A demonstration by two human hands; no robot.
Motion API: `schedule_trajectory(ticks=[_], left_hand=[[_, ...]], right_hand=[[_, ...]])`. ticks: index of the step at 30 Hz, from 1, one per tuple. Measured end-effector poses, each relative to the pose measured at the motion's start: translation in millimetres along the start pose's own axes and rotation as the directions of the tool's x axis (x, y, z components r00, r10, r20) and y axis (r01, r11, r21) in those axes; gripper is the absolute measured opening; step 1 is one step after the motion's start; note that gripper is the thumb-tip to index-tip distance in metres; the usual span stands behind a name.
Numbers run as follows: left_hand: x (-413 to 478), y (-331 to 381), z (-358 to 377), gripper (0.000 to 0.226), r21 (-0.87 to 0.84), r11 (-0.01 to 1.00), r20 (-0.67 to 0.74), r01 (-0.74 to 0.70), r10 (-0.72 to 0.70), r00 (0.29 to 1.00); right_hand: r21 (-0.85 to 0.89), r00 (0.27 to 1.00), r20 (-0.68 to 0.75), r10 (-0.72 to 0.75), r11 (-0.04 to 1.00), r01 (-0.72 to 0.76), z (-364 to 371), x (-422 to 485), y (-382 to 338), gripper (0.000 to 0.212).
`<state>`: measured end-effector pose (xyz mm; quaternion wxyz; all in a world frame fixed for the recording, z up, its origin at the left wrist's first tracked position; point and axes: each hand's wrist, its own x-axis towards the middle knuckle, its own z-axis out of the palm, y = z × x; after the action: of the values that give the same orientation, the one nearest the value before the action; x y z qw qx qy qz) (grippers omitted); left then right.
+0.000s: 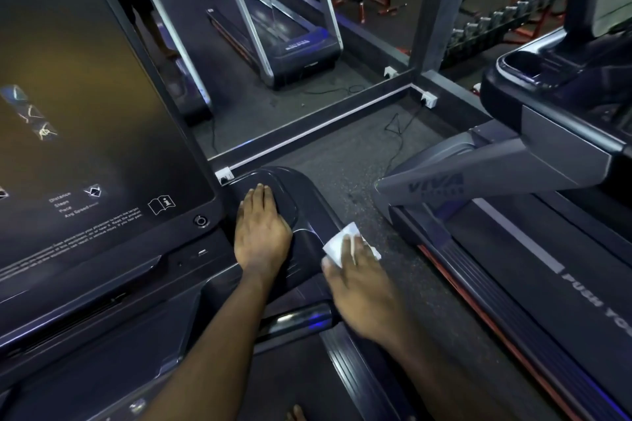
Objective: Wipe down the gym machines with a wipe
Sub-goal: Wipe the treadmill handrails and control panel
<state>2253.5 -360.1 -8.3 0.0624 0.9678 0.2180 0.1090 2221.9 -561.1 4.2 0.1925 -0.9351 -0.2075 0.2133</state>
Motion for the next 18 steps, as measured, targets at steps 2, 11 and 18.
schedule_trajectory(ticks=[2,11,18], left_hand=[[0,0,-1,0.058,-0.019,1.000,0.011,0.001,-0.001,1.000],[16,-8,-87,0.018,-0.258,0.942,-0.097,-0.215,0.196,0.976],[76,-49,-172,0.028,-0.064,0.877,-0.407,-0.477,0.413,0.815]], right_hand=[[-0.031,0.995,-0.098,-0.004,1.000,0.001,17,-13,-7,0.118],[0.392,0.971,0.095,0.220,0.888,-0.239,-30,47,-5,0.079],[0.508,0.997,0.061,0.041,0.859,-0.066,-36,157,-35,0.073]])
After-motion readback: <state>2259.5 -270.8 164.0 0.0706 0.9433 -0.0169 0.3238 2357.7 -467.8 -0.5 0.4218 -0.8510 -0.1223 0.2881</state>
